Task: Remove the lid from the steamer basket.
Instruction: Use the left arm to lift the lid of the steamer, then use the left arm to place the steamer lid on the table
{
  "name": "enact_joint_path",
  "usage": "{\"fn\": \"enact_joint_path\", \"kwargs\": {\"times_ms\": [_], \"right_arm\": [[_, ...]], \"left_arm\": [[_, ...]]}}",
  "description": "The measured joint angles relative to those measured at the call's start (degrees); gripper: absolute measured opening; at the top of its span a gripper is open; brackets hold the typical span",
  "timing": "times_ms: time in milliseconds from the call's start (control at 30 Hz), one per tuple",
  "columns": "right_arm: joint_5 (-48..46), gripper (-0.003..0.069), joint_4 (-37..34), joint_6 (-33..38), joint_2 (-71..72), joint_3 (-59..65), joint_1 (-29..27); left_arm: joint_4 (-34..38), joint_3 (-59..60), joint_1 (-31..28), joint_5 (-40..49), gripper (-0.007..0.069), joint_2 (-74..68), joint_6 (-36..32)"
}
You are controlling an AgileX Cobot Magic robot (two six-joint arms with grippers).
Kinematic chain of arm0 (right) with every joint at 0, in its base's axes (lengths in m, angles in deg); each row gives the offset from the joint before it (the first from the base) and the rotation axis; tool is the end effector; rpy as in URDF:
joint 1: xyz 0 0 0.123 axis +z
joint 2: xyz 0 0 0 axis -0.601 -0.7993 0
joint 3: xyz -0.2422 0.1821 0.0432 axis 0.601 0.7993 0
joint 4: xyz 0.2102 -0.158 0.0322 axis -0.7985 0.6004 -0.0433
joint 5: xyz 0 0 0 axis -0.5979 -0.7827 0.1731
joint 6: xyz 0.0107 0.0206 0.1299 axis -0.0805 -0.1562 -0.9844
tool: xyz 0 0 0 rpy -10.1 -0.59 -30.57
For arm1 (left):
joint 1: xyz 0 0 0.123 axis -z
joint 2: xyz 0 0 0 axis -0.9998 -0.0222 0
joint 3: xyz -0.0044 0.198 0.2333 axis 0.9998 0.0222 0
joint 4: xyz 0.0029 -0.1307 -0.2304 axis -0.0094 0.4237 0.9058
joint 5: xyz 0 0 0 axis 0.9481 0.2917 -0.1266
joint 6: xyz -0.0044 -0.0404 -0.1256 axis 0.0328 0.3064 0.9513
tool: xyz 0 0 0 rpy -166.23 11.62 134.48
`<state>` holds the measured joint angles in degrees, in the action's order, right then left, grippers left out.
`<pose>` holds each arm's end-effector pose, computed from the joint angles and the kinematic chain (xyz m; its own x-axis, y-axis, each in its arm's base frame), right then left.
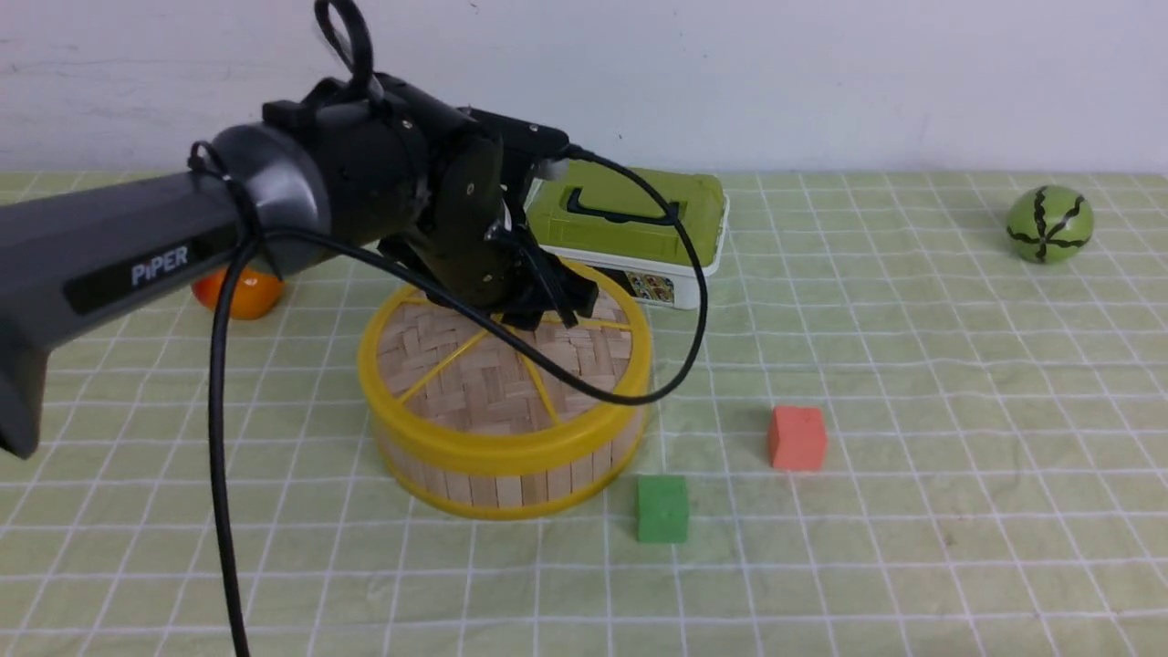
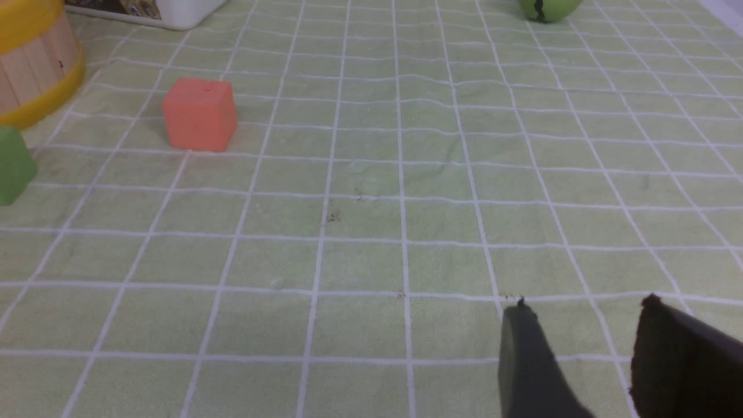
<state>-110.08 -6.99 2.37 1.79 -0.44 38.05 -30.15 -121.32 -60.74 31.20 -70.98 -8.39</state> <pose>0.0841 -0.0008 0.1625 -0.2771 0.0197 -0.9606 0.0055 0.9998 0.0189 0.4466 -0.2167 0.2358 -0.7422 0.2672 -0.6146 0.3084 0.9504 0.0407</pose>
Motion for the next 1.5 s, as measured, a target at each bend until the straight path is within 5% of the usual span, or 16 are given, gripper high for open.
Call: {"fn": "enact_joint_path", "kwargs": {"times_ms": [300, 733, 933, 1200, 1500], "right_arm": [[0.0, 0.0241, 0.0, 0.0, 0.0, 0.0, 0.0], [0.0, 0.0241, 0.0, 0.0, 0.0, 0.0, 0.0], [0.0, 0.0241, 0.0, 0.0, 0.0, 0.0, 0.0], [0.0, 0.0241, 0.0, 0.0, 0.0, 0.0, 0.0], [0.0, 0.0241, 0.0, 0.0, 0.0, 0.0, 0.0]], "left_arm": [[-1.31, -0.11, 0.04, -0.06, 0.0106, -0.28, 1.74], [-4.17, -1.65, -1.09, 3.3, 0.0106, 12.46, 4.71], [-8.1, 6.74, -10.57, 3.56, 0.0106, 27.1, 10.0], [-9.02, 31.32, -21.95, -16.17, 0.0106, 26.53, 18.31], [-15.51, 33.36, -24.44, -23.81, 0.0106, 14.84, 23.2]]}}
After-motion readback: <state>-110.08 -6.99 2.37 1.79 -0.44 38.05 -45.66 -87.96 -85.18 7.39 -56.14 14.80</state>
